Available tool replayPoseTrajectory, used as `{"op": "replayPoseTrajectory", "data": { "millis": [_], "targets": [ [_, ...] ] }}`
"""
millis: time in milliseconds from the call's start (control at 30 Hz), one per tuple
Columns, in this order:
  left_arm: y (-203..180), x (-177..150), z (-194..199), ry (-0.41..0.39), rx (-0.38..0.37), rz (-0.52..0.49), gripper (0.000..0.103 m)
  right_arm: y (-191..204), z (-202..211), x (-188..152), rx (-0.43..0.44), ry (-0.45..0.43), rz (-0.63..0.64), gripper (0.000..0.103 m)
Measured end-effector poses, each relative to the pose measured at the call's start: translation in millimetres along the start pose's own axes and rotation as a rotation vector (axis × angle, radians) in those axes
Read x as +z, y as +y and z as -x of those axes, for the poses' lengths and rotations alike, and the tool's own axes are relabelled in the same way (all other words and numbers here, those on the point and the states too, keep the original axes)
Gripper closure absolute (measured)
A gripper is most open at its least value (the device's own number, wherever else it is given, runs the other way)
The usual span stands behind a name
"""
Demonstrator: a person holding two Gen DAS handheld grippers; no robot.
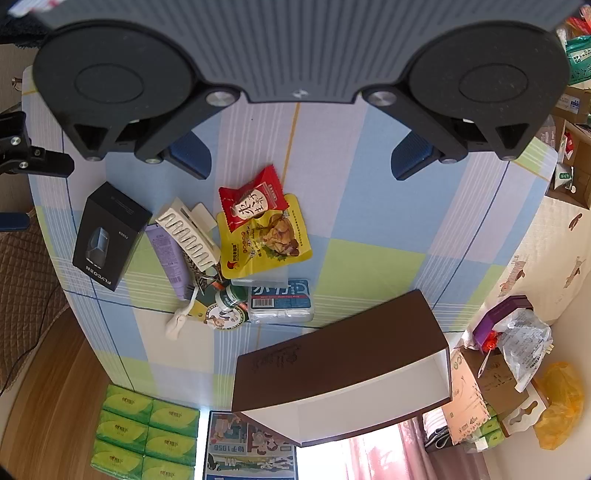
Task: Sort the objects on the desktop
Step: 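Reach the left gripper to the red snack packet while the right approaches the black FLYCO box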
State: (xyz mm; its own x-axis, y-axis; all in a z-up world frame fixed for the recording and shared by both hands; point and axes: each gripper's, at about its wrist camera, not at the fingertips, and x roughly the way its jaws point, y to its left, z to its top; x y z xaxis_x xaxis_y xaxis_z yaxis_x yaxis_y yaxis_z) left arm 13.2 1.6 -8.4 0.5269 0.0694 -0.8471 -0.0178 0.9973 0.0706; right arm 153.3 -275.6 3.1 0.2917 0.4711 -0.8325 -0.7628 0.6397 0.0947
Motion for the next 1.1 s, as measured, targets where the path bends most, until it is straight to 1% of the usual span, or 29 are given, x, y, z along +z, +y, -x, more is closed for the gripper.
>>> {"op": "replayPoseTrajectory", "data": {
  "millis": [433,833,967,1100],
  "targets": [
    [0,1,-5,0.008,-0.005,0.003,0.001,-2,-2,0,-0.002,0.003,-0.004,0.002],
    [-1,4,-23,0.027,-0.010,-0.012,0.001,-14,-13,0,-0.022,0.031,-0.034,0.002],
    [-1,3,-34,0.033,-0.031,-0.022,0.001,-19,-18,-3,-0.029,0.045,-0.049,0.002],
    [-4,1,-44,0.010,-0.054,-0.061,0.002,-26,-23,-4,-0.043,0.058,-0.069,0.002]
  ]
}}
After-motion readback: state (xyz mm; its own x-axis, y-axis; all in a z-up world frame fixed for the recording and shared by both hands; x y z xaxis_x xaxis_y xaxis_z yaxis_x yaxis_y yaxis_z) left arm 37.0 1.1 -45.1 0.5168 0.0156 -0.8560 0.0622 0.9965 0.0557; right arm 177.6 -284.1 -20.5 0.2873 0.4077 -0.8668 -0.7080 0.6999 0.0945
